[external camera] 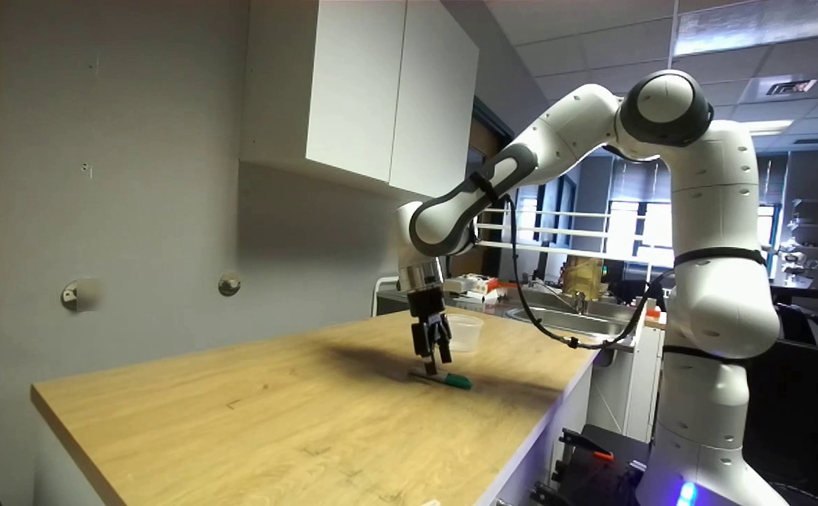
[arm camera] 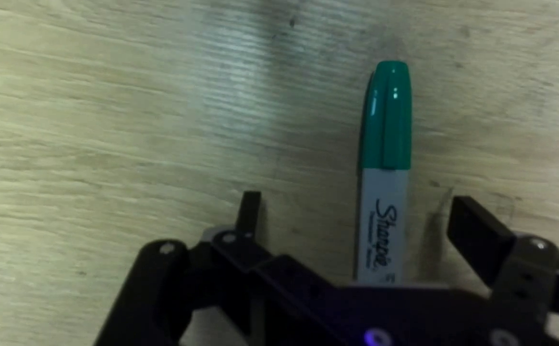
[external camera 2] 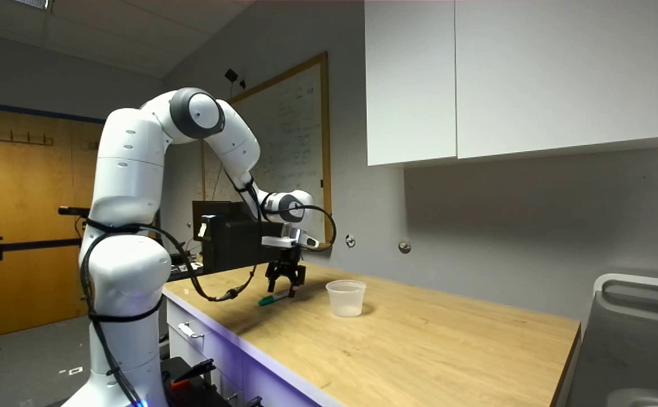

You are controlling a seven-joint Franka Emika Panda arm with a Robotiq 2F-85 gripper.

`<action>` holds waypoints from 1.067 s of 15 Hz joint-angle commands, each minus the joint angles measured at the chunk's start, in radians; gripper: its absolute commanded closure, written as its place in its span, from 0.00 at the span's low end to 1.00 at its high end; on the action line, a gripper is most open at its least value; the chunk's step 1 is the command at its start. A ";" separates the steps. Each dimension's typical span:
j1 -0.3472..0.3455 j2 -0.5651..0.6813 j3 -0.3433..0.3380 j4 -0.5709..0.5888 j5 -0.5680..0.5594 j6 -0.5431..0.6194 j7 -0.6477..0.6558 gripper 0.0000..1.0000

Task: Take the marker from the table and put it in the cup

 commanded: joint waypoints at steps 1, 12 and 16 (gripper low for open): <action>0.017 0.023 0.016 -0.029 -0.020 0.004 0.031 0.00; 0.035 -0.006 0.022 -0.028 -0.059 -0.035 0.049 0.91; 0.031 -0.036 0.021 -0.019 -0.066 -0.059 0.039 0.90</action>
